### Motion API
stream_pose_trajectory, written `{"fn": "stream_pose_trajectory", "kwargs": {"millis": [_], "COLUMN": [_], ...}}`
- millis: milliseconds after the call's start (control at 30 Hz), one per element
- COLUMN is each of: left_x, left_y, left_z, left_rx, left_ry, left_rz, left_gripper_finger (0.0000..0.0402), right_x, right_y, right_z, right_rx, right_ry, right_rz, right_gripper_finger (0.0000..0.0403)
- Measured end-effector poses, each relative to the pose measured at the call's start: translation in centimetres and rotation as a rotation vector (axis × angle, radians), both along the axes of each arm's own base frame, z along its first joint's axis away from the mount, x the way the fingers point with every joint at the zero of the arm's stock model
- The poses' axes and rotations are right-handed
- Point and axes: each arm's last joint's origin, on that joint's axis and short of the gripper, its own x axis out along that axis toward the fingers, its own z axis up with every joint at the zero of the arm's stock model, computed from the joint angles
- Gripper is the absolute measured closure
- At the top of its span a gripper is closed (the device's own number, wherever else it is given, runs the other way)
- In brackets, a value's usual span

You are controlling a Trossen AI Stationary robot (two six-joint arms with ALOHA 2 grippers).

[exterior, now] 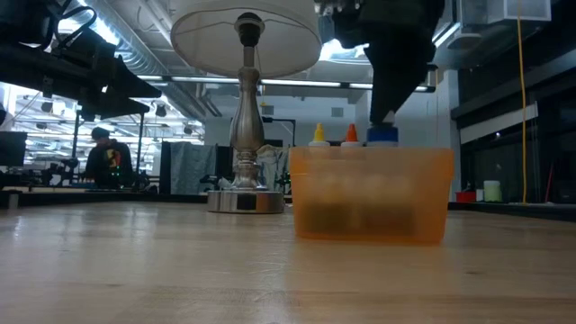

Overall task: Pick & Place food coloring
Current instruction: Put the big blue food coloring bottle into the bin

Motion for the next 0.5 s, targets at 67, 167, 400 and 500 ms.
{"fn": "stream_pose_trajectory", "kwargs": {"millis": [67,167,400,500], "left_x": [0.0,0.0,0.0,0.0], "left_y": [0.0,0.0,0.0,0.0], "left_z": [0.0,0.0,0.0,0.0], "left_rx": [0.000,0.000,0.000,0.000], "left_ry": [0.000,0.000,0.000,0.000], "left_rz": [0.000,0.000,0.000,0.000], "left_gripper_finger": [0.0079,0.0080,0.0080,0.0080], "right_x": [0.0,0.0,-0.2,-0.2], "right_y": [-0.1,-0.4,-1.2,-1.5], "right_z": [-0.5,-1.2,-2.8,-3.2], "right_rx": [0.001,0.001,-0.006,-0.015], "right_ry": [-0.007,-0.012,0.002,-0.002], "right_rz": [-0.001,-0.009,-0.015,-0.016], "right_gripper_finger": [0.0280,0.0280,0.0280,0.0280]}}
